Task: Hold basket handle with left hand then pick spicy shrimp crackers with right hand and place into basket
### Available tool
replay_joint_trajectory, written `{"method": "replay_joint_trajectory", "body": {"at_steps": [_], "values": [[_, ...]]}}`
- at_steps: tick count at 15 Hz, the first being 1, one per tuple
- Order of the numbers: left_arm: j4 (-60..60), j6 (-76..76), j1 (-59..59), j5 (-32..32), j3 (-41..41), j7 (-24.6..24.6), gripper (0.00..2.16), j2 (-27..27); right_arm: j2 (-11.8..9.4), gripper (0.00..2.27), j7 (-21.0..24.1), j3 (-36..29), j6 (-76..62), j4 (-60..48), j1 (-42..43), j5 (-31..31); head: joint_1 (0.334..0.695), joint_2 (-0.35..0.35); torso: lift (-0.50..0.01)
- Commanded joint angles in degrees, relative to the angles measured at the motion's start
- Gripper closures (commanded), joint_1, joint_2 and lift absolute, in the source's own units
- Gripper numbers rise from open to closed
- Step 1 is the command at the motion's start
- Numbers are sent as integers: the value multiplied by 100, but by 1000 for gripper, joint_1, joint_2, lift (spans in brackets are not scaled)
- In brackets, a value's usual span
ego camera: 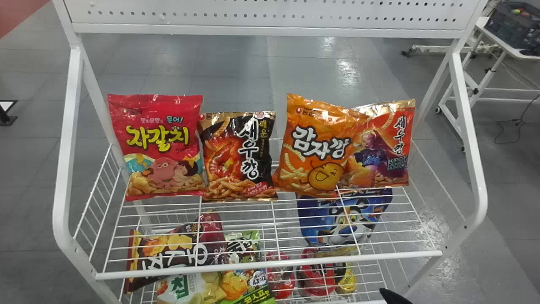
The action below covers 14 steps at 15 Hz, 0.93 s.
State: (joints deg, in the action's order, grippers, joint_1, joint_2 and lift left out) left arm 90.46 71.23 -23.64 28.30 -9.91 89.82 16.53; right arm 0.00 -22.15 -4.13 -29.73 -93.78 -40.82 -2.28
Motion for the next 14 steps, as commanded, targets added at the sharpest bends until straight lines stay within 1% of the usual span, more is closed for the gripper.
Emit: {"method": "replay_joint_trajectory", "body": {"at_steps": [1,11,14], "values": [[-10,-8,0,0,6,74,2135,0,5,76,0,0,-2,0,-5,0,695,-97,-10],[-28,9,0,0,15,74,2135,-9,5,66,-9,17,-55,-35,-40,0,695,-96,-10],[-19,9,0,0,15,74,2135,0,5,73,-9,175,33,-264,-49,9,695,-87,-10]]}}
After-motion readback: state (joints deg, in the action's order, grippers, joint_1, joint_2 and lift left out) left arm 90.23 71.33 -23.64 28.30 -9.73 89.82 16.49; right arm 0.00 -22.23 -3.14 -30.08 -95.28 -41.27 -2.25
